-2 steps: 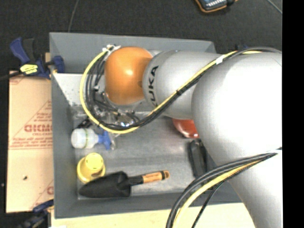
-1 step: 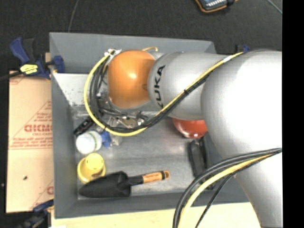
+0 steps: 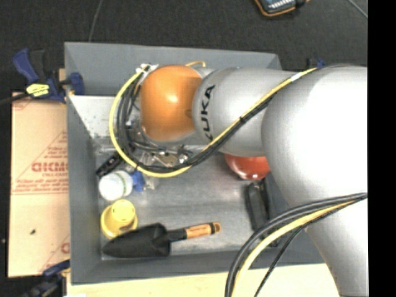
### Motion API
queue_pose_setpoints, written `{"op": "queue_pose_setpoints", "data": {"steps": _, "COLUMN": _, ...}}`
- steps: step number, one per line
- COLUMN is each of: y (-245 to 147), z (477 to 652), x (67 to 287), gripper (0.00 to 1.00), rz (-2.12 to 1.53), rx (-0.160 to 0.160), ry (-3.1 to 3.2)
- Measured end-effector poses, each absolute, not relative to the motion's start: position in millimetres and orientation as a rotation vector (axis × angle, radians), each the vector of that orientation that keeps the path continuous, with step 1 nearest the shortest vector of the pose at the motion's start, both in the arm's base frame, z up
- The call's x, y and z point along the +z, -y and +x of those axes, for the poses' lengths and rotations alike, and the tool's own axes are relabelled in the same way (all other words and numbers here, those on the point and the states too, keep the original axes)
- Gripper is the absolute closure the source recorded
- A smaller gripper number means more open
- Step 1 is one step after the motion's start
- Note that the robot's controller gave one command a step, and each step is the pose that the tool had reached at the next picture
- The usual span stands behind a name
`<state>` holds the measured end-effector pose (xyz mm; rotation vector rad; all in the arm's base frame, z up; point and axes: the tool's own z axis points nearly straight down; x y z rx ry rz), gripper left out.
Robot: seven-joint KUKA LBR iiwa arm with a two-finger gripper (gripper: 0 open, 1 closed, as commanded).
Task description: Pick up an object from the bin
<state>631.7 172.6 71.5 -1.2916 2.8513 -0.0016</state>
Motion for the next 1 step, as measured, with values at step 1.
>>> {"op": "queue_pose_setpoints", "data": {"steps": 1, "y": -172.4, "z": 631.4, "x": 82.6, "gripper": 1.0, "rz": -1.288, "rx": 0.0, "ry": -2.851}}
